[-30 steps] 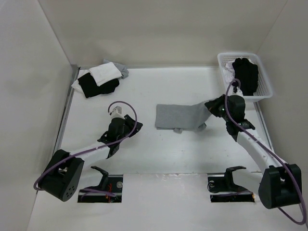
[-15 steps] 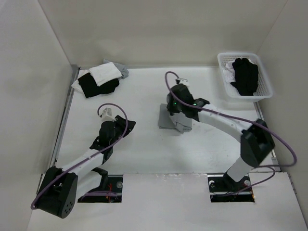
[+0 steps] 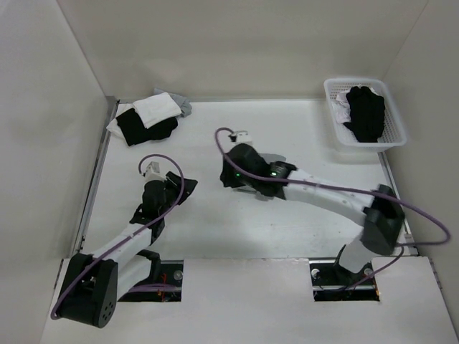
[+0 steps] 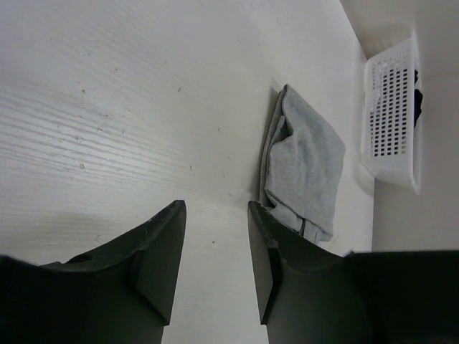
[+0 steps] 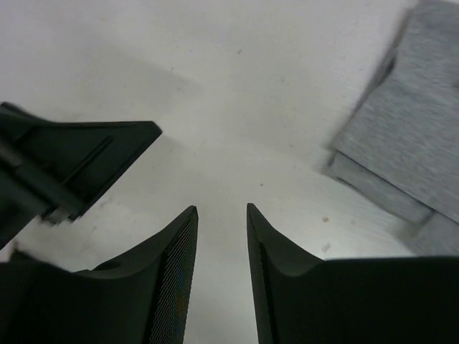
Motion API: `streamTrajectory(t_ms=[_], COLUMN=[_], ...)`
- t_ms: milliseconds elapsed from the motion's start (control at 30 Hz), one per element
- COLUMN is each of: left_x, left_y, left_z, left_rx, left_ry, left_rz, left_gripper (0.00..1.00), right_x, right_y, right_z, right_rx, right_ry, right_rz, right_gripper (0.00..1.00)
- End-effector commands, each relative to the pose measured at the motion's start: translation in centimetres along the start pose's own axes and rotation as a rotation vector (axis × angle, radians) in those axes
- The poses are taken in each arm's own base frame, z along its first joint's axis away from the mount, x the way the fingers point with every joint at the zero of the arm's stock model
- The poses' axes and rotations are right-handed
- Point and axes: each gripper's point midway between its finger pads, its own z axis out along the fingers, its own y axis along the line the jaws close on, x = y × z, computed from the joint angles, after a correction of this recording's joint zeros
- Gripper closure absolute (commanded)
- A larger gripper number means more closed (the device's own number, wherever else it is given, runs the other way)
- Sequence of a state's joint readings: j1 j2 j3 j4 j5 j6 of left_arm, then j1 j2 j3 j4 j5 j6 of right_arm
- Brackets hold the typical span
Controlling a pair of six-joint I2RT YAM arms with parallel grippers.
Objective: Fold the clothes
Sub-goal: Fold the tank top
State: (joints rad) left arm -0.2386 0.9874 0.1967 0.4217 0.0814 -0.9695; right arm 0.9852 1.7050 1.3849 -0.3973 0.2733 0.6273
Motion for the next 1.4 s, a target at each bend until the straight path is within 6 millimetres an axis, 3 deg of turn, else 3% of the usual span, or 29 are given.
streamTrajectory(t_ms=[0,67,167,267,367,433,500,667,800,1000,1167,1367], left_x=[0.3,1.4,3.2,4.7,5.6,5.6,5.4,5.1,5.5,5.3,6.0,6.4], left_y=[-2.0,-2.7,-4.1,-5.4,-6.8,-8.2,-10.0,-12.2,-11.7,-11.1,-11.0,-11.4], left_z=[0.5,0.9,1.3,1.9,2.6,3.5,4.9,10.2,14.2,18.2,20.0,21.0], left_rx=[0.048,0.053,0.073,0.078,0.094,0.116,0.139,0.144,0.117,0.104,0.124,0.137], left_ry=[0.015,0.042,0.073,0.094,0.102,0.096,0.088,0.116,0.162,0.195,0.241,0.246], left_rz=[0.032,0.070,0.139,0.205,0.250,0.263,0.280,0.291,0.284,0.283,0.260,0.254], left_gripper=[0.61,0.61,0.60,0.60,0.61,0.63,0.64,0.63,0.63,0.60,0.60,0.61], right_x=[-5.0,-4.5,-2.0,1.0,3.2,3.6,2.7,1.1,0.5,0.9,1.8,2.8], right_y=[-2.3,-6.0,-12.0,-16.7,-18.8,-18.5,-17.6,-15.0,-14.0,-10.3,-8.8,-9.6], right_z=[-5.9,-7.2,-8.2,-8.8,-8.9,-8.8,-8.6,-6.5,-3.1,0.9,3.8,6.3], right_rx=[-0.053,-0.046,-0.011,0.015,-0.009,-0.054,-0.089,-0.117,-0.106,-0.148,-0.142,-0.073], right_ry=[-0.239,-0.303,-0.344,-0.371,-0.372,-0.349,-0.347,-0.315,-0.242,-0.180,-0.128,-0.112], right_rz=[0.080,0.142,0.257,0.350,0.398,0.409,0.385,0.312,0.293,0.216,0.152,0.138], right_gripper=[0.65,0.78,0.95,1.00,0.99,0.97,0.92,0.75,0.69,0.61,0.59,0.61])
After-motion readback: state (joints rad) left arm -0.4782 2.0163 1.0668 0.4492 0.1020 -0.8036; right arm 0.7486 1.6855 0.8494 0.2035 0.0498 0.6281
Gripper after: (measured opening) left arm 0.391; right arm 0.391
